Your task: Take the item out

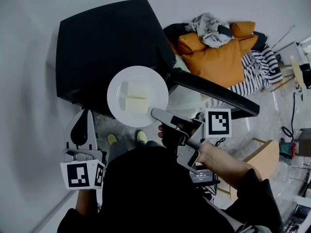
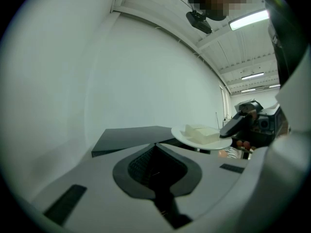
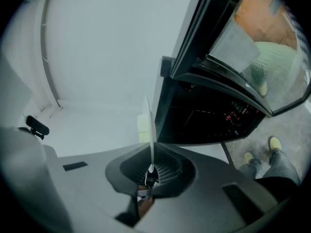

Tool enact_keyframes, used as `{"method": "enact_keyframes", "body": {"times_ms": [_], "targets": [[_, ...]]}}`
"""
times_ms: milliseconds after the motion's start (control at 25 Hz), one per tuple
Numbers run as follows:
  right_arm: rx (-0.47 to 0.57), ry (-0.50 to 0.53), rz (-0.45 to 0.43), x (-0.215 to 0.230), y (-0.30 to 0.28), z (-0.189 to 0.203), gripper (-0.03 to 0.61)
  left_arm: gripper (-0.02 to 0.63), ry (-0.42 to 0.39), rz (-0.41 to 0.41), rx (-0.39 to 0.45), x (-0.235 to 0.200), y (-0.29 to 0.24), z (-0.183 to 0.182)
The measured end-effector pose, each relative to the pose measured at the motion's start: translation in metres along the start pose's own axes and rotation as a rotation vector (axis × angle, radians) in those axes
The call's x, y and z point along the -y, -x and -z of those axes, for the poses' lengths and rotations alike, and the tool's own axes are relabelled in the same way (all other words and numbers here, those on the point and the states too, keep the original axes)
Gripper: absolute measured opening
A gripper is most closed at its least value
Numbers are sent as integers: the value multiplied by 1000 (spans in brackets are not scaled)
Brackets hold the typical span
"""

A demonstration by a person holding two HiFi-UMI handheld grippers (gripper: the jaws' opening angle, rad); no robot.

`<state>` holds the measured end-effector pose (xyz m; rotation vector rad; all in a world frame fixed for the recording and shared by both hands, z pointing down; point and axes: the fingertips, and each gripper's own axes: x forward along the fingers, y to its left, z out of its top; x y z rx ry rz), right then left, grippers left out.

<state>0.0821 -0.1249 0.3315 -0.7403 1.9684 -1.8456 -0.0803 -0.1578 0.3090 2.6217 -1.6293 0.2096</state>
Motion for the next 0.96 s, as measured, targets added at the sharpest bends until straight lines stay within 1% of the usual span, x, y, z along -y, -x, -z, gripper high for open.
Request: {"method": "enact_keyframes", "body": {"times_ms": [320, 520, 960], "targets": [[25, -6, 22, 5, 6, -9, 19, 8, 5, 0, -4, 1, -4, -1], [15, 15, 22, 7, 2, -14, 19, 8, 7, -4, -3, 1, -9, -3], [1, -7, 31, 13, -4, -15, 20, 8, 3, -11, -7, -2, -14, -3]]}}
